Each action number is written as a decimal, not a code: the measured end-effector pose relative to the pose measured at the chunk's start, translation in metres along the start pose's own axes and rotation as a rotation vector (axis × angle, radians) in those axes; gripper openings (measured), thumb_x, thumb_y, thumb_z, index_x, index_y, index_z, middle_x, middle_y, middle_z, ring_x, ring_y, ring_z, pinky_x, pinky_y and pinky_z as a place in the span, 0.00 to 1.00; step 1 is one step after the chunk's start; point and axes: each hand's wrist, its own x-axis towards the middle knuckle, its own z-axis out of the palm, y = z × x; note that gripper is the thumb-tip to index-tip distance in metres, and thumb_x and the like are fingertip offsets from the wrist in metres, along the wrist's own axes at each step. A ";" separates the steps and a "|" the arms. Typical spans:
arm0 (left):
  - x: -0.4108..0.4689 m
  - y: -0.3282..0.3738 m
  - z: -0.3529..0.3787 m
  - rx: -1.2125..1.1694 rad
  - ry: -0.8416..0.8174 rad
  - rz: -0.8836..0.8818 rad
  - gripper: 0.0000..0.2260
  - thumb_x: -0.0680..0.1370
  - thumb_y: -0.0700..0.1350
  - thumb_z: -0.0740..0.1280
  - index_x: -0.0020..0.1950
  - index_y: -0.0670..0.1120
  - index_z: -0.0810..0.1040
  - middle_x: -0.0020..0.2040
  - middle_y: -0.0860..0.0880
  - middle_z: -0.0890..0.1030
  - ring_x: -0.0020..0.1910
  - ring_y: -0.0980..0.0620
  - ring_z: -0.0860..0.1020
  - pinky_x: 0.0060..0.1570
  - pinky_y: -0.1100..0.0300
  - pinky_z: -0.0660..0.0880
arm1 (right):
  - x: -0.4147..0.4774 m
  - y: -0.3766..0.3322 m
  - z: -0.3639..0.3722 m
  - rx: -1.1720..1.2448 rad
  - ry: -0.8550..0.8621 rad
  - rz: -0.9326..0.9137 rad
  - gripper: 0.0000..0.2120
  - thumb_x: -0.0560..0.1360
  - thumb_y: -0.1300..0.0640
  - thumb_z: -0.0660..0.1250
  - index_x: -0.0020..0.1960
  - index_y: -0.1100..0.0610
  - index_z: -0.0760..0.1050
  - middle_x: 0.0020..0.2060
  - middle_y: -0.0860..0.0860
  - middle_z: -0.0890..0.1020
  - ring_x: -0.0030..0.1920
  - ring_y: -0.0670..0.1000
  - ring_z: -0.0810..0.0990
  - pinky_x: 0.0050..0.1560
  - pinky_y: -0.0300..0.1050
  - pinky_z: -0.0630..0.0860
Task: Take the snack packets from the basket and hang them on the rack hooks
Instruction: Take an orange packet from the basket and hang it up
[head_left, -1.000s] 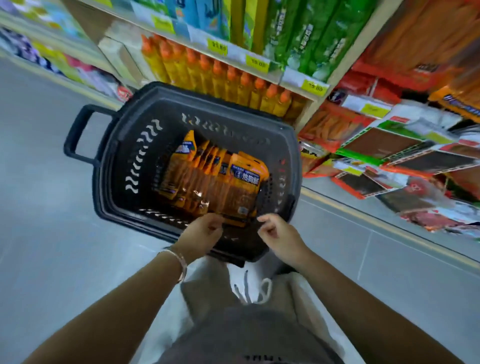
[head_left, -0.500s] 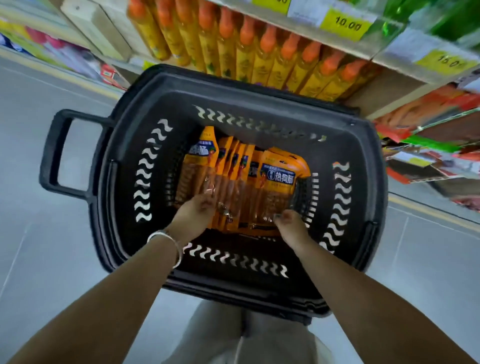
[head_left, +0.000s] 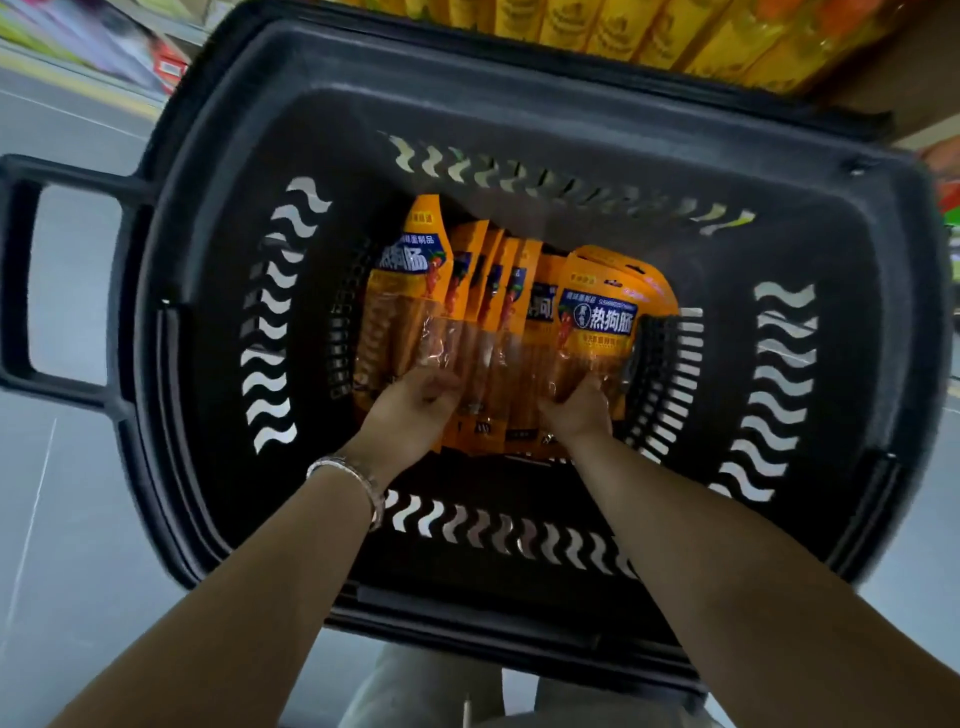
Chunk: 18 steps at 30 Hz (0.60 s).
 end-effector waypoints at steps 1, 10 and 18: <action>0.000 -0.001 0.000 -0.009 -0.001 0.002 0.06 0.79 0.48 0.63 0.54 0.56 0.75 0.52 0.58 0.76 0.52 0.58 0.74 0.44 0.71 0.67 | -0.003 0.003 -0.005 -0.020 0.016 -0.037 0.31 0.74 0.50 0.67 0.71 0.58 0.59 0.63 0.58 0.74 0.60 0.60 0.75 0.56 0.52 0.74; -0.012 0.015 0.000 -0.011 -0.050 -0.071 0.11 0.79 0.49 0.62 0.60 0.52 0.76 0.53 0.56 0.77 0.50 0.57 0.74 0.40 0.69 0.67 | -0.067 0.001 -0.074 0.597 0.012 0.123 0.10 0.71 0.61 0.60 0.45 0.54 0.79 0.35 0.49 0.81 0.37 0.52 0.80 0.38 0.41 0.73; -0.031 0.051 -0.003 -0.467 -0.292 -0.152 0.15 0.67 0.68 0.69 0.49 0.63 0.78 0.47 0.56 0.84 0.47 0.53 0.82 0.41 0.56 0.78 | -0.118 -0.024 -0.094 0.758 -0.472 0.040 0.16 0.70 0.71 0.55 0.47 0.55 0.75 0.35 0.51 0.80 0.35 0.48 0.80 0.39 0.43 0.75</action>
